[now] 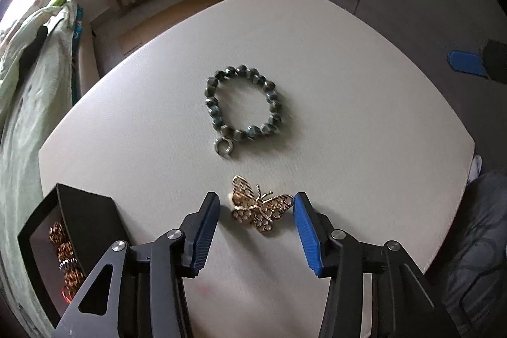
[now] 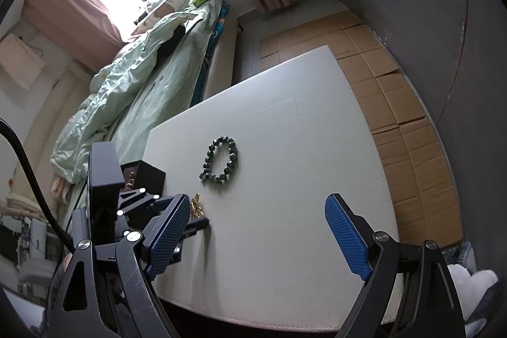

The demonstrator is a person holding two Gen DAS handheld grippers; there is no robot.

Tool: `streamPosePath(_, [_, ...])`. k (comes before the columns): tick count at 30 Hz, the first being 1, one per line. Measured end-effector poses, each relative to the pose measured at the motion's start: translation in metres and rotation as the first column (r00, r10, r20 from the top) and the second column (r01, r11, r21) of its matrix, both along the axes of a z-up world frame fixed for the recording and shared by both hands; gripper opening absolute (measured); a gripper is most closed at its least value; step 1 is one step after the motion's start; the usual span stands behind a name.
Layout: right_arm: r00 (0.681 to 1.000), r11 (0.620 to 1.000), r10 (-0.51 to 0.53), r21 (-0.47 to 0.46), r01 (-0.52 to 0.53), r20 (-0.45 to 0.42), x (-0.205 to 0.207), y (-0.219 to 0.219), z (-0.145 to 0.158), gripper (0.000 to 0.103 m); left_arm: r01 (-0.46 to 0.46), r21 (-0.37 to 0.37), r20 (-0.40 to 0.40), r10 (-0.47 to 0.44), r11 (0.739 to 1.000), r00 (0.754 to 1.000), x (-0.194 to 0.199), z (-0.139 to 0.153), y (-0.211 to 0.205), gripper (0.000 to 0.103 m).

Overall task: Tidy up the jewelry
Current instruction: 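Reach the left tool to the gold butterfly brooch and close on it, then carry the butterfly into the box with the left tool while the right tool reaches the green bracelet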

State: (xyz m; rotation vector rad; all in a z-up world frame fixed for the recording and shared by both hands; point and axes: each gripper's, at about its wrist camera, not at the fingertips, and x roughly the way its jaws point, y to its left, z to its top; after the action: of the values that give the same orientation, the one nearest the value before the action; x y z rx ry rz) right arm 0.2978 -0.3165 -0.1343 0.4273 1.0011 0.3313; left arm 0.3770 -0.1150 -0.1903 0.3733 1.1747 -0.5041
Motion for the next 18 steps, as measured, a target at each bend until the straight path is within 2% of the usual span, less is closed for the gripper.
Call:
streamPosePath(7, [1.000,1.000,0.014,-0.012,-0.014,-0.001,0.001,0.006,0.000,0.087,-0.011,-0.012,0.023,0.011,1.000,1.000,0.003,0.001,0.002,0.044])
streamPosePath(12, [1.000,1.000,0.016,-0.007,-0.016,-0.014,0.007,0.009,-0.004,0.087,-0.041,-0.038,0.015,0.042,0.998,0.999,0.005,0.002,0.008,0.043])
streamPosePath(18, [0.999,0.999,0.046,-0.005,-0.046,-0.022,0.019,0.028,-0.010,0.087,-0.075,-0.086,0.043,0.079,0.994,0.996,-0.002,0.020,0.023,0.043])
